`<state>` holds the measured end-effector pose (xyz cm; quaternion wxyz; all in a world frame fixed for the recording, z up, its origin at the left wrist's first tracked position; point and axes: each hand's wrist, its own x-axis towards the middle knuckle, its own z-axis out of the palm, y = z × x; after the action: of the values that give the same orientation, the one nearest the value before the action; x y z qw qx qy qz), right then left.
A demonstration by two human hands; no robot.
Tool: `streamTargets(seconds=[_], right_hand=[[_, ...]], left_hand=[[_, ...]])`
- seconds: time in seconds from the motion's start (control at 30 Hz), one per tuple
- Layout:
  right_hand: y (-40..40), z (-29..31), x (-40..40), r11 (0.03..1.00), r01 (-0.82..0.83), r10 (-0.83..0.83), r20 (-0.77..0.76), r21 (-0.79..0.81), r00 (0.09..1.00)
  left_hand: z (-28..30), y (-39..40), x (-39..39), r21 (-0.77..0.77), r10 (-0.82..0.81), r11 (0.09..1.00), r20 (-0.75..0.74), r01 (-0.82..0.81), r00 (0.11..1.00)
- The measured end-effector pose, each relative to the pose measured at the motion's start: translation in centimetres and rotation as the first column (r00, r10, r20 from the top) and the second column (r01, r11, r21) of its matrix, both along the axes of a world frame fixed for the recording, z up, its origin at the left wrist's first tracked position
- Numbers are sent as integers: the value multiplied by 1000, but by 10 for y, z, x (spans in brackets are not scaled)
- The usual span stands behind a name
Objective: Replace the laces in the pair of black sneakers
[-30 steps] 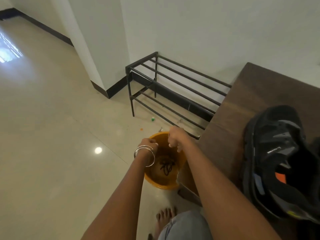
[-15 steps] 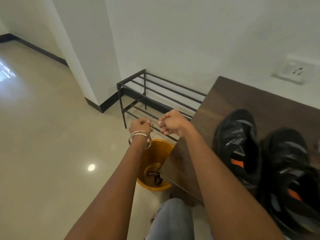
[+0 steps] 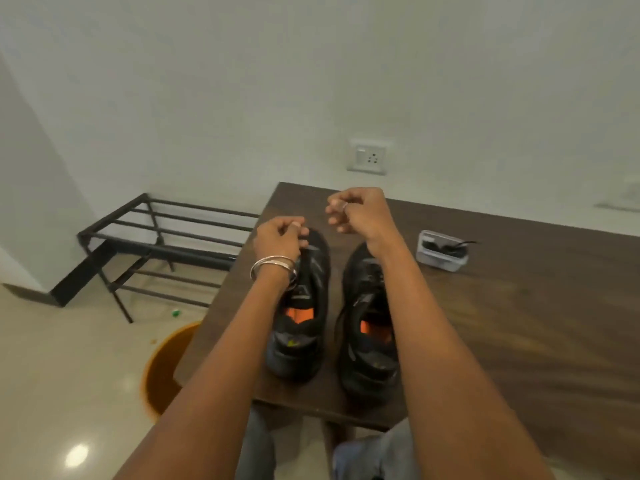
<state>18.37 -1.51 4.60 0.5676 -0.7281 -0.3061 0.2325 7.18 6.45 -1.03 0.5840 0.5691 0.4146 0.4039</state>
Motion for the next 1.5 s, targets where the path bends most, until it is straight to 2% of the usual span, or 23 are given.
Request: streamTargets(seconds=[0.1, 0.17, 0.23, 0.3, 0.37, 0.47, 0.53, 0.6, 0.7, 0.83, 0.93, 1.03, 1.13, 1.2, 1.27, 1.37, 1.5], right_hand=[[-39, -8, 54, 958, 285, -286, 11, 32, 958], [-64, -20, 93, 866, 500, -498, 97, -4, 862], [-90, -35, 133, 793, 602, -574, 216, -95, 790], [-108, -49, 163, 774, 569, -448, 394, -278, 802], [-120, -62, 186, 696, 503, -203, 531, -513, 822], [-127, -72, 204, 516, 402, 194, 560, -757, 805], [-128, -79, 215, 417, 384, 348, 535, -824, 770], [-130, -85, 223, 359, 372, 414, 504, -856, 758], [-129, -84, 229, 403, 375, 433, 536, -835, 725], [-130, -79, 229, 477, 375, 376, 570, -795, 731], [-131, -67, 222, 605, 409, 188, 622, -683, 761], [-130, -46, 206, 741, 459, -61, 632, -490, 773], [-126, -17, 171, 890, 354, -205, 440, -287, 874], [-119, 7, 137, 964, 232, -195, 251, -129, 948], [-111, 26, 106, 992, 124, -123, 84, -5, 989], [-97, 49, 63, 1000, 17, -16, -42, 13, 999], [-81, 60, 24, 999, 28, -22, -131, 41, 991]], left_hand=[[-5, -21, 36, 63, -102, 993, -40, 105, 994], [-7, -31, 61, 97, -166, 980, -69, 172, 984], [-9, -37, 89, 123, -227, 963, -111, 240, 968], [-9, -39, 111, 142, -275, 944, -153, 297, 949], [-10, -41, 134, 165, -309, 925, -198, 343, 930], [-12, -45, 160, 167, -339, 909, -238, 382, 910], [-15, -47, 171, 162, -355, 902, -248, 400, 901], [-18, -48, 177, 165, -363, 896, -258, 411, 895], [-26, -49, 181, 173, -363, 892, -277, 418, 890], [-32, -53, 180, 182, -366, 887, -287, 425, 885], [-28, -57, 174, 197, -354, 889, -275, 413, 894], [-19, -61, 167, 207, -348, 895, -227, 394, 910], [-7, -68, 155, 268, -318, 893, -191, 361, 929], [6, -73, 140, 299, -312, 888, -171, 350, 935], [14, -73, 127, 259, -350, 893, -115, 368, 930], [31, -69, 96, 153, -369, 920, 17, 362, 929], [35, -55, 52, 145, -313, 940, 14, 308, 950]])
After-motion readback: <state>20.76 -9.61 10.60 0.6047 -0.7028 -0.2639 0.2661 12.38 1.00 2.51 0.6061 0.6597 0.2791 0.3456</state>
